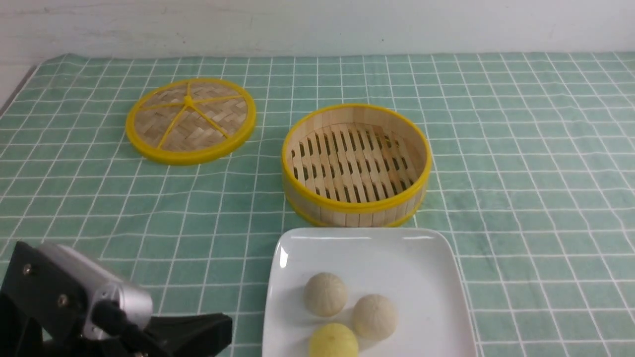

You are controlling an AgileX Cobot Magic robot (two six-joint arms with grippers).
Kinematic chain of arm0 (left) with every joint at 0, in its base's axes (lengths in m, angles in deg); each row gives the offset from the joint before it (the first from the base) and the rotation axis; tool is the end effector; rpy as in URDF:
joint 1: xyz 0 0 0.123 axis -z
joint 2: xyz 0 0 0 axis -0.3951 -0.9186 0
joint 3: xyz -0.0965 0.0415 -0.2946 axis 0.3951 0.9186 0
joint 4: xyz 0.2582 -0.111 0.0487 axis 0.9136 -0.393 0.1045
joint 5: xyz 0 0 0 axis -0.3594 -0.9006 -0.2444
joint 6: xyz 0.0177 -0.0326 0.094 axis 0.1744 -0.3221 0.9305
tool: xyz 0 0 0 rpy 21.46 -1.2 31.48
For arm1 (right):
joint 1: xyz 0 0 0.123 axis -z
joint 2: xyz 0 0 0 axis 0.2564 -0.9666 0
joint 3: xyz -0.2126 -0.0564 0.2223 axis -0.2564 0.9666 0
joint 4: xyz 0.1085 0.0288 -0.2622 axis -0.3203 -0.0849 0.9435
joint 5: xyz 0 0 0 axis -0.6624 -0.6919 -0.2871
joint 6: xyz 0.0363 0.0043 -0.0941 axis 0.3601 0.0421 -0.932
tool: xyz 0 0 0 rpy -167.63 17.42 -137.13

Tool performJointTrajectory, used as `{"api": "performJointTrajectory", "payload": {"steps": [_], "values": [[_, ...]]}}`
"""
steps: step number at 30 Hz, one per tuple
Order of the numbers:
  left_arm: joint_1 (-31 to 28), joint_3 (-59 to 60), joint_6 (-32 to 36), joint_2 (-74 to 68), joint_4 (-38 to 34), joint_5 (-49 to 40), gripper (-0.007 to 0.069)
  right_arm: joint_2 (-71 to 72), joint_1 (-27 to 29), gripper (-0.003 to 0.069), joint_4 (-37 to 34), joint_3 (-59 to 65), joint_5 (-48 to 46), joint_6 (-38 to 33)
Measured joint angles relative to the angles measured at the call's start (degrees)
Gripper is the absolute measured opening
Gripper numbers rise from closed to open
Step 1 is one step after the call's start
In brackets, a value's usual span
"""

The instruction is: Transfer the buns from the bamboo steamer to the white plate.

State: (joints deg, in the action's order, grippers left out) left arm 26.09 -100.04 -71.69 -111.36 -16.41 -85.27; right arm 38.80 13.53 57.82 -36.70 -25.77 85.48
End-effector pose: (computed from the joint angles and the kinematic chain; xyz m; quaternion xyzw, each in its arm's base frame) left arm 0.0916 -0.1085 0.2810 0.1980 0.8105 -0.3268 0.4439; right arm 0.0674 0.0031 0.1710 -0.0076 0.8064 0.0173 0.5911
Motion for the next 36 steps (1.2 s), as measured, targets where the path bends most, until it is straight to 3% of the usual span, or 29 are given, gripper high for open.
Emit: {"api": "performJointTrajectory", "payload": {"steps": [8, 11, 14, 19, 28, 32, 36], "values": [[0.0, 0.06, 0.01, 0.0, 0.46, -1.14, 0.0032, 0.0, 0.0, 0.024, 0.0, 0.0, 0.0, 0.0], [-0.05, 0.6, -0.27, 0.83, 5.47, -1.57, 0.0033, 0.0, 0.0, 0.024, 0.0, 0.0, 0.0, 0.0], [-3.19, 3.49, -5.34, 5.76, 11.93, -1.47, 0.0036, 0.0, 0.0, 0.024, 0.0, 0.0, 0.0, 0.0], [-14.4, 8.27, -8.98, 15.84, 15.08, -4.15, 0.0041, 0.0, 0.0, 0.024, 0.0, 0.0, 0.0, 0.0], [-41.77, 18.81, 4.29, 32.19, 13.44, -6.67, 0.0046, 0.0, 0.0, 0.024, 0.0, 0.0, 0.0, 0.0], [-48.72, 22.31, 6.1, 33.25, 11.14, -6.31, 0.0051, 0.0, 0.0, 0.024, 0.0, 0.0, 0.0, 0.04], [-50.81, 24.67, 6.37, 34.14, 10.07, -4.32, 0.0054, 0.0, 0.0, 0.024, 0.0, 0.0, 0.0, 0.04]]}}
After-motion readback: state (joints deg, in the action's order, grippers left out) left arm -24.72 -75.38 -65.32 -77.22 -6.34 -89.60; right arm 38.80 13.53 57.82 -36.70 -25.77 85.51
